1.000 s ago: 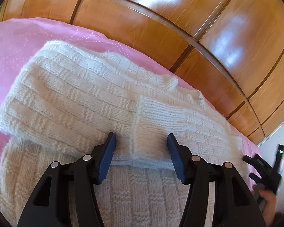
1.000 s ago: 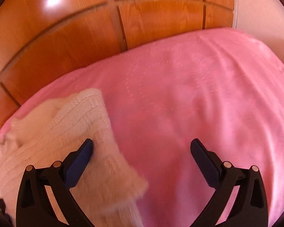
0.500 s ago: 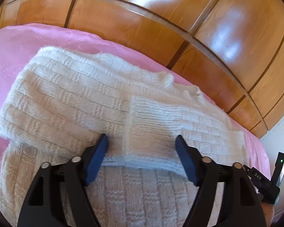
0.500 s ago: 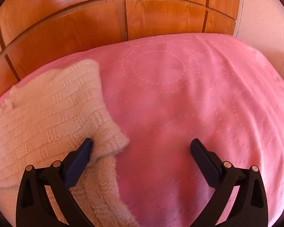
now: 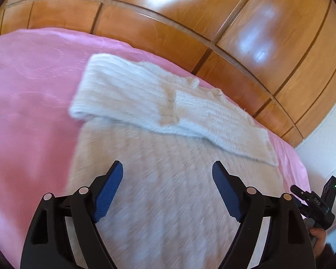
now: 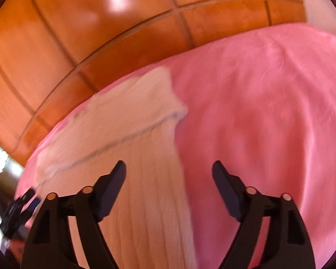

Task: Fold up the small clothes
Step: 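Grasp the sweater's folded edge with the left gripper while the right gripper grasps beside it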

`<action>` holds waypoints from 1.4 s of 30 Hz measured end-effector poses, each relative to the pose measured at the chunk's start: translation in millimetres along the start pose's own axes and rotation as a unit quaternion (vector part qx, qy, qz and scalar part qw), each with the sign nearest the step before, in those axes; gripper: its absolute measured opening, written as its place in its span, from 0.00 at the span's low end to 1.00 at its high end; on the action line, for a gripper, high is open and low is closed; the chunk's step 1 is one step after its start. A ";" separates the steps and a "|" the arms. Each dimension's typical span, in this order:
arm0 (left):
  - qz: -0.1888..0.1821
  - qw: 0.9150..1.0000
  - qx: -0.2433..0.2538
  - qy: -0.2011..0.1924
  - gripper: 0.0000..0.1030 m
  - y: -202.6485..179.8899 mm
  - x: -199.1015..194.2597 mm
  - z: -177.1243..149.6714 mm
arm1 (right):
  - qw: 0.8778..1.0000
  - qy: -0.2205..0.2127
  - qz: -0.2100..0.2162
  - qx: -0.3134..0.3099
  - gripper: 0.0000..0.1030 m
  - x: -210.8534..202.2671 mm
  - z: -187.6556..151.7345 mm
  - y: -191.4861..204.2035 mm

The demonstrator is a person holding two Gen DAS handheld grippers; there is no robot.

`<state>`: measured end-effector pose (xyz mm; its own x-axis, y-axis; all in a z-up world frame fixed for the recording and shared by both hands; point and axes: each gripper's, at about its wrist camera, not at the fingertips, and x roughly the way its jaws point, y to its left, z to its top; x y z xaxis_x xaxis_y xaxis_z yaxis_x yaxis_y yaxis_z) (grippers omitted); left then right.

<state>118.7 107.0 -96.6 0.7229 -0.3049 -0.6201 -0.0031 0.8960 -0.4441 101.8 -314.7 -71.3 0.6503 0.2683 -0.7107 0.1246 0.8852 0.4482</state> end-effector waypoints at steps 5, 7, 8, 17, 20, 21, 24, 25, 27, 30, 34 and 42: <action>0.001 1.000 -0.009 0.017 0.55 30.7 -31.8 -17.0 | 0.997 0.024 0.076 0.015 0.56 -29.4 -32.3 -17.3; -0.007 0.999 -0.016 0.031 0.50 39.8 -39.3 -25.9 | 0.995 0.033 0.090 0.020 0.47 -35.6 -42.1 -24.4; -0.015 0.999 -0.015 0.038 0.48 42.7 -43.8 -30.9 | 0.995 0.037 0.094 0.024 0.46 -40.6 -50.5 -28.2; -0.111 0.990 -0.031 0.082 0.48 53.0 -80.6 -75.7 | 0.985 0.050 0.159 0.041 0.41 -62.4 -85.0 -39.3; -0.140 0.984 -0.054 0.092 0.41 58.2 -87.3 -88.8 | 0.981 0.059 0.179 0.040 0.39 -61.2 -97.1 -35.1; -0.148 0.982 -0.060 0.098 0.38 59.6 -88.8 -92.1 | 0.980 0.062 0.183 0.037 0.37 -59.9 -100.4 -31.8; -0.184 0.973 -0.083 0.115 0.38 62.0 -91.1 -101.7 | 0.978 0.069 0.195 0.014 0.34 -59.1 -110.9 -21.3; -0.196 0.969 -0.086 0.122 0.38 62.0 -92.2 -106.0 | 0.978 0.070 0.194 0.002 0.34 -58.1 -112.5 -16.4; -0.203 0.967 -0.083 0.129 0.38 58.1 -92.8 -112.5 | 0.978 0.073 0.195 -0.004 0.31 -53.9 -111.5 -11.2; -0.216 0.962 -0.077 0.146 0.38 51.0 -91.0 -118.5 | 0.980 0.081 0.183 0.000 0.09 -43.9 -108.9 -6.8; -0.211 0.962 -0.067 0.156 0.38 48.6 -93.0 -119.7 | 0.979 0.081 0.187 0.010 0.08 -41.7 -107.6 -5.5; -0.177 0.972 -0.101 0.115 0.38 66.7 -106.7 -118.8 | 0.979 0.073 0.185 0.032 0.09 -42.8 -115.7 -17.7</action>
<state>-40.7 160.9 -136.9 0.5290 -0.6680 -0.5234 0.0660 0.6473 -0.7594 -15.0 -297.9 -111.6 0.5460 0.6226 -0.5606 -0.0499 0.6921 0.7201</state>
